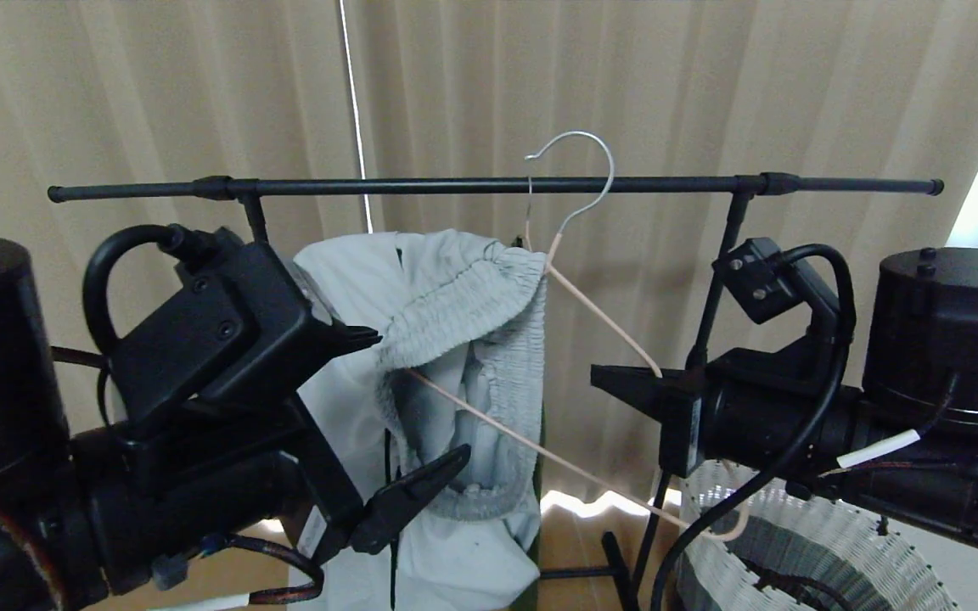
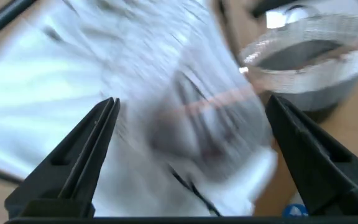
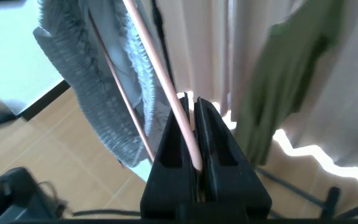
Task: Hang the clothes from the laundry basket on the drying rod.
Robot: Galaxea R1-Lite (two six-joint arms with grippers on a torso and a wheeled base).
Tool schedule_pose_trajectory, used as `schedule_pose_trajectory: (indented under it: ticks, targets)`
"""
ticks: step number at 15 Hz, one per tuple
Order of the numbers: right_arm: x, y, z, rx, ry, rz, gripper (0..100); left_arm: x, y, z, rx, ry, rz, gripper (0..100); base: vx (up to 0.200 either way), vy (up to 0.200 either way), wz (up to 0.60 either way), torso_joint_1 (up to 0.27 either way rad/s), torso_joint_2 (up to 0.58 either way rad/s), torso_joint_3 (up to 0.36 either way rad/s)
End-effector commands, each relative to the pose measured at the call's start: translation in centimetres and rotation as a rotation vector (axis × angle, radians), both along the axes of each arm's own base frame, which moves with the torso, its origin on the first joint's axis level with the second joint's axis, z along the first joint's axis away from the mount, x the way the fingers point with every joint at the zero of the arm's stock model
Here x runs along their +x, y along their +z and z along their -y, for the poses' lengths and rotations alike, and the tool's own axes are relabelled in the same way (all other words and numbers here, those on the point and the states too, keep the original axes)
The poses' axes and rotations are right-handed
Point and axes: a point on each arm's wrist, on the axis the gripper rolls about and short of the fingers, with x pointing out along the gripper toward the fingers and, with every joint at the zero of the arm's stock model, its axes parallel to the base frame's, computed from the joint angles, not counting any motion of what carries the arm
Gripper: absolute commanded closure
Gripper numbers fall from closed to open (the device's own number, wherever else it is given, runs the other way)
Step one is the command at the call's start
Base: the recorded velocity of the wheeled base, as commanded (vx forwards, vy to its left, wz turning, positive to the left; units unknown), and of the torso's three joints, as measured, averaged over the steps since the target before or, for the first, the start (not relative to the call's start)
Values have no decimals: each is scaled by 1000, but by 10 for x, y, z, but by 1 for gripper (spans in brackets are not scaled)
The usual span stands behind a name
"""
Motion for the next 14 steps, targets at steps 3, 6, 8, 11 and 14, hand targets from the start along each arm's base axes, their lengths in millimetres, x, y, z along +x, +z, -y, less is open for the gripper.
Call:
schedule_pose_trajectory:
  ticks: [3, 6, 8, 11, 14]
  targets:
    - [-14, 11, 29, -38, -45, -15, 100, -9, 8, -15, -15, -13, 69, 0, 0, 0, 0, 0, 0, 0]
    - [-36, 4, 51, -132, -33, -33, 100, 15, 13, -31, 126, 54, 250, 0, 0, 0, 0, 0, 0, 0]
    - [-43, -2, 56, -161, 6, -28, 100, 21, 15, -27, 135, -58, 277, 0, 0, 0, 0, 0, 0, 0]
    - [-42, -3, 53, -180, 71, -11, 100, 44, 16, -6, 170, -109, 285, 0, 0, 0, 0, 0, 0, 0]
    - [-32, -3, 45, -192, 112, -7, 100, 50, 9, 16, 184, -195, 271, 0, 0, 0, 0, 0, 0, 0]
